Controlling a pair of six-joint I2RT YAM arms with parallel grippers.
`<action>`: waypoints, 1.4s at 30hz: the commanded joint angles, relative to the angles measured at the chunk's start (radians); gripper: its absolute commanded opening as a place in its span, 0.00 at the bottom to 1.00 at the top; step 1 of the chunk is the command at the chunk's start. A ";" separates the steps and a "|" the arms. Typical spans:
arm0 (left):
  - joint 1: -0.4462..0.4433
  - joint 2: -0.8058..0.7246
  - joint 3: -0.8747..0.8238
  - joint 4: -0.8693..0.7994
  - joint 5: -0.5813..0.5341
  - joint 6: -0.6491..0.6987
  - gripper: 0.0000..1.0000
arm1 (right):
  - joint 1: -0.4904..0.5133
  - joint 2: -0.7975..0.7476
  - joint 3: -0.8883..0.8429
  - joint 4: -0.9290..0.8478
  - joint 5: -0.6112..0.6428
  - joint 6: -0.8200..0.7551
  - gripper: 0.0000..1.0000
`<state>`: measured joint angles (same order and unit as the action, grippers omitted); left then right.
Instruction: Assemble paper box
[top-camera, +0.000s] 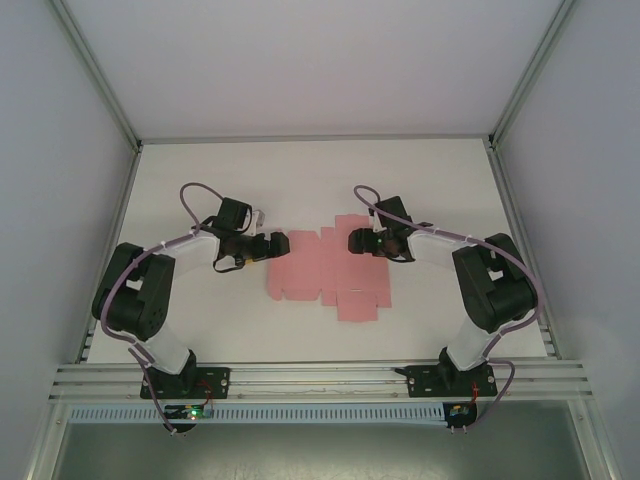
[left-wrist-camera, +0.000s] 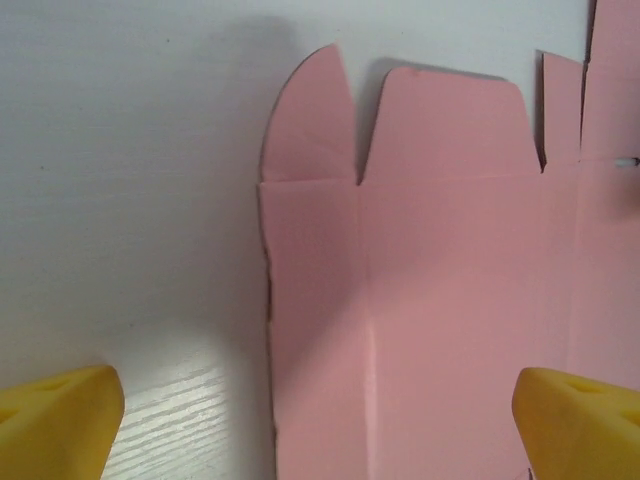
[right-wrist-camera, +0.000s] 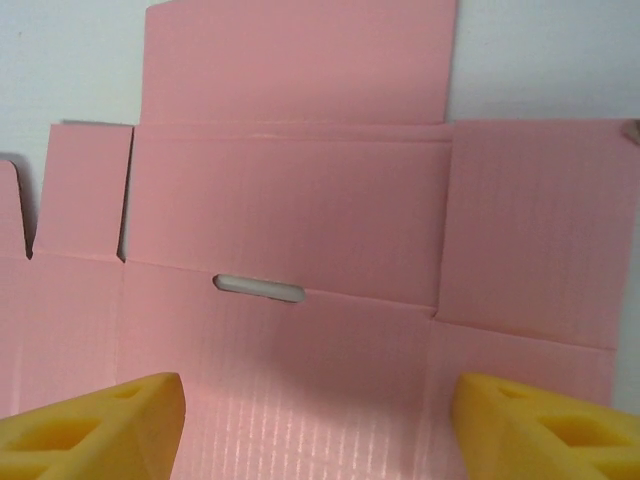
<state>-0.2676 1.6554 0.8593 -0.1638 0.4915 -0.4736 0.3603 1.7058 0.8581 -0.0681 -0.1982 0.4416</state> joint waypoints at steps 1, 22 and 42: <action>-0.015 0.034 0.011 0.063 0.099 -0.039 1.00 | -0.020 0.046 -0.060 0.041 -0.043 0.047 0.73; -0.044 0.032 -0.017 0.327 0.287 -0.141 0.38 | -0.034 0.074 -0.133 0.152 -0.089 0.066 0.72; -0.045 -0.233 -0.007 0.600 0.336 -0.125 0.00 | -0.386 -0.414 -0.232 0.448 -0.563 0.073 0.89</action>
<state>-0.3107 1.4887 0.8421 0.2958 0.7979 -0.5739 0.0048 1.3365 0.6552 0.2806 -0.6403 0.4522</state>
